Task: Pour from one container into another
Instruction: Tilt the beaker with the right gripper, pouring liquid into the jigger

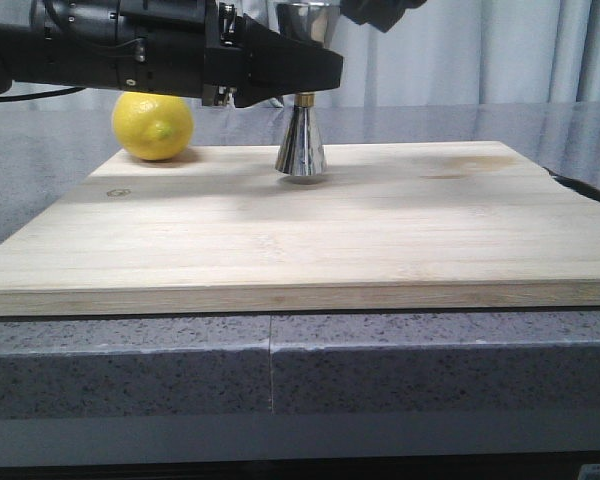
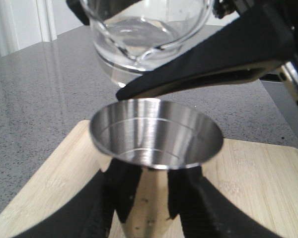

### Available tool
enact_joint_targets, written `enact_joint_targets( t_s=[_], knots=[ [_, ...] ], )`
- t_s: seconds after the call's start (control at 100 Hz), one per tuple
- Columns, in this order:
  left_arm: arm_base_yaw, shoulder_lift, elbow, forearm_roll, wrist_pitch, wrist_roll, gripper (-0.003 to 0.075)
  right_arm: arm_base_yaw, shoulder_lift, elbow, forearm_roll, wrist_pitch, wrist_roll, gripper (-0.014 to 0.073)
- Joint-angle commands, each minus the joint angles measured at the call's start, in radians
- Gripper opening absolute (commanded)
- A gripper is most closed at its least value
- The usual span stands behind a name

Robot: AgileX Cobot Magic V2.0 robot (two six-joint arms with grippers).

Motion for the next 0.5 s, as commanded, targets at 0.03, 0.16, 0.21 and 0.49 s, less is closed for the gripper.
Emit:
enact_joint_targets(
  t_s=[0.03,0.16,0.21,0.49],
  knots=[
    [-0.006,-0.047,-0.029,-0.087,0.112,-0.007,0.026,-0.002,-0.035,-0.036,-0.042,-0.068,-0.009,0.0281],
    [-0.006,-0.047,-0.029,-0.087,0.112,-0.007,0.026,0.007,-0.035,-0.036,-0.069,-0.068,-0.009,0.0281],
    [-0.006,-0.047,-0.029,-0.087,0.112,-0.007,0.026,0.01,-0.035,-0.036,-0.081,-0.068,-0.009,0.0281],
    [-0.006,-0.047,-0.029,-0.087,0.112,-0.007,0.026,0.013,-0.035,-0.036,-0.13,-0.062,-0.009,0.0281]
  ],
)
